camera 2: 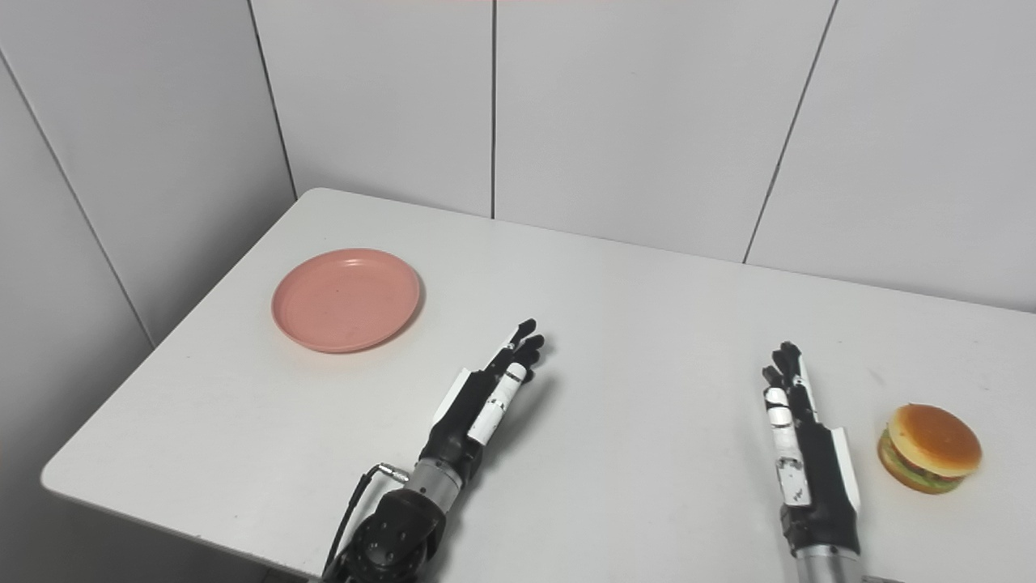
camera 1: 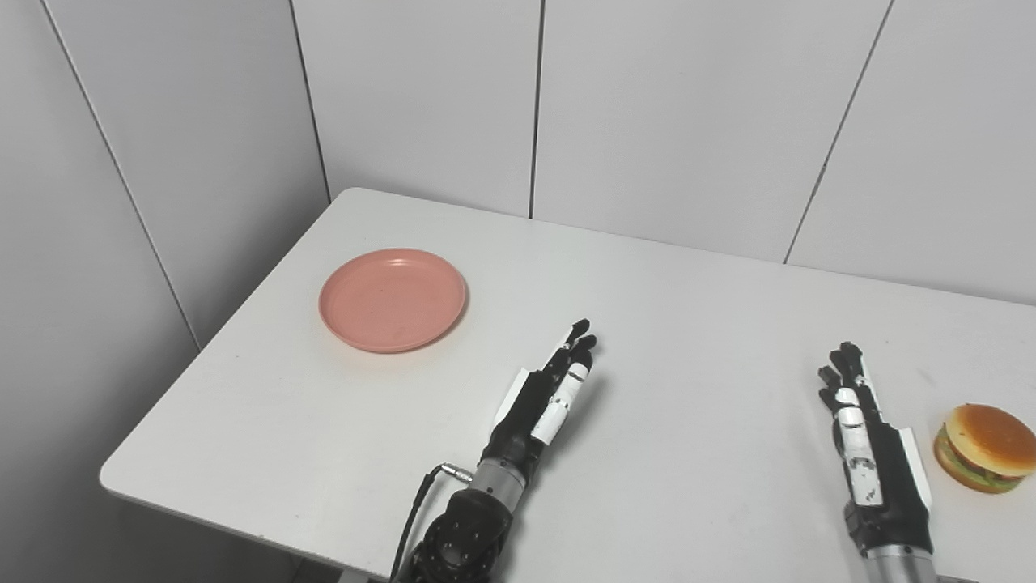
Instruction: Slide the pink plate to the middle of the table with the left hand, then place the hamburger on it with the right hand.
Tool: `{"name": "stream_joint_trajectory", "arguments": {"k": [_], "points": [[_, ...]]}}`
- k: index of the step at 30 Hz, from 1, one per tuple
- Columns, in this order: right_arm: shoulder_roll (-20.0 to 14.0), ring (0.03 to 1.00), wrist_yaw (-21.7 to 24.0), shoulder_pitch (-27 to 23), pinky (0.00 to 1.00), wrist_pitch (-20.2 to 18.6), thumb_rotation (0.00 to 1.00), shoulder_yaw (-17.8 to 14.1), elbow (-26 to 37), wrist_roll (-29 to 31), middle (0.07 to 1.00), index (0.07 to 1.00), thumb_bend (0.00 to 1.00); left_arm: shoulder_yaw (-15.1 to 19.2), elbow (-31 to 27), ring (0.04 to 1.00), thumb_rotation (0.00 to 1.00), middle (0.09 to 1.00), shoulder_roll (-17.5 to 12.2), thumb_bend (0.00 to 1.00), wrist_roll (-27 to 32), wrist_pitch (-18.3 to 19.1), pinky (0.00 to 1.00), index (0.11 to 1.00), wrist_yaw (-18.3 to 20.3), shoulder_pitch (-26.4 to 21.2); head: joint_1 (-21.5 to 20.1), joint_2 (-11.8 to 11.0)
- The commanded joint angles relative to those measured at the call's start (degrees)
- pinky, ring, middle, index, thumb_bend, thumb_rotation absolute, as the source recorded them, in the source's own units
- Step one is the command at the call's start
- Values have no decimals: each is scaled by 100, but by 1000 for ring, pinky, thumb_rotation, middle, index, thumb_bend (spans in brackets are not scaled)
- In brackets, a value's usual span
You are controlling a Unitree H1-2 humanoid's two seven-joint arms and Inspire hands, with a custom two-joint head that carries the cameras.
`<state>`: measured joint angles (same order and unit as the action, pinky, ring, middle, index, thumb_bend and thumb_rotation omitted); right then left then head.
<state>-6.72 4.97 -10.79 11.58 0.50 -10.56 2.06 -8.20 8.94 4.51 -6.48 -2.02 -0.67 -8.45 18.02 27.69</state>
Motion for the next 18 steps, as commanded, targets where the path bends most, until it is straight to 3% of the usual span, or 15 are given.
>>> {"name": "stream_joint_trajectory", "arguments": {"k": [1,18], "points": [[-45,977,22,326,989,152,1000,-30,-359,-7,993,1000,135,-83,226,952,1000,949,73,314,-68,-150,930,946,-16,75,5,6],[116,965,-98,460,983,-105,1000,25,57,-125,980,990,126,-58,-255,949,1000,952,-25,303,-43,135,932,947,101,175,-2,152]]}}
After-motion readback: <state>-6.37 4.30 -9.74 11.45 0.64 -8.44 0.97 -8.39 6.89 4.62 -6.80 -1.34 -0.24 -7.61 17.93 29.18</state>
